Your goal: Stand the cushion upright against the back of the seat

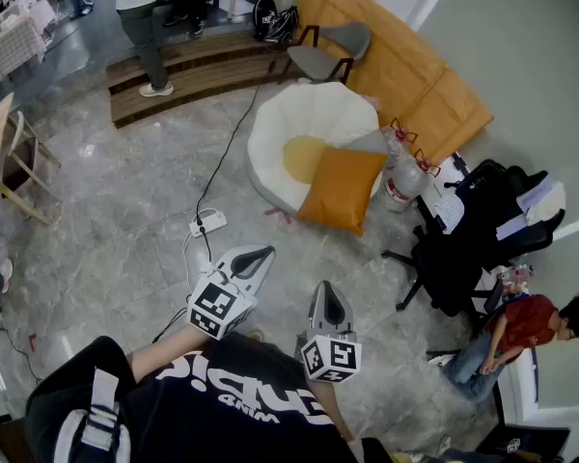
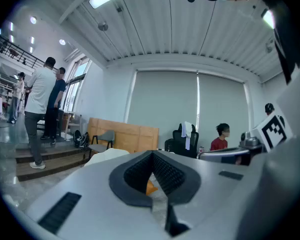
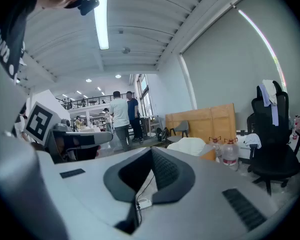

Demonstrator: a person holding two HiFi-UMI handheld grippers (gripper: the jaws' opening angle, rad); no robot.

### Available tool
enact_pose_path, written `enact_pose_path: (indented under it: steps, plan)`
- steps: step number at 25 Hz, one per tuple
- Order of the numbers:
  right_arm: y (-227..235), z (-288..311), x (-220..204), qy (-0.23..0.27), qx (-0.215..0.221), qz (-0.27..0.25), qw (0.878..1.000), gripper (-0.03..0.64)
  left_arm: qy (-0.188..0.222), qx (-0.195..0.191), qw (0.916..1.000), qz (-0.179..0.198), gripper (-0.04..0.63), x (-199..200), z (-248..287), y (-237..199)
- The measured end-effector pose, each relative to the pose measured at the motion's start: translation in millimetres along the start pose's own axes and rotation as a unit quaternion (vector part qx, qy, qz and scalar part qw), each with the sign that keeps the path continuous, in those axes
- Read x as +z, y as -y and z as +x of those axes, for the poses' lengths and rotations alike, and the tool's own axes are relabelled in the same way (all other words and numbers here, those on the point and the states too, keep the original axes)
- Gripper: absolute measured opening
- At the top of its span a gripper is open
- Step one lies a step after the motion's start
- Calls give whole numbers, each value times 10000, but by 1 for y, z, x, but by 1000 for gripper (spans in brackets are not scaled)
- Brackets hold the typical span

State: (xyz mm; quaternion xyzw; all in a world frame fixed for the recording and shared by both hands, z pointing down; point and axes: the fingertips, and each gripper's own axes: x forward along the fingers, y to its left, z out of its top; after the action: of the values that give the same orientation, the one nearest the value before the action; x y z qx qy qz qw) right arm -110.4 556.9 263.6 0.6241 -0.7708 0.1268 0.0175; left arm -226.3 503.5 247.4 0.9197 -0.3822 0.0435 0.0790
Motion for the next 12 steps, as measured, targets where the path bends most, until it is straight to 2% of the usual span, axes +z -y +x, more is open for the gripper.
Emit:
enact_pose_path:
  steps: [5, 12]
  plan:
    - [0, 0, 0, 6, 15, 19, 10000, 21, -14, -35, 10000, -92, 9, 11, 2, 4]
    - [-7, -1, -4, -21, -81, 37, 10000, 21, -23, -182, 9998, -97, 9, -1, 0, -2]
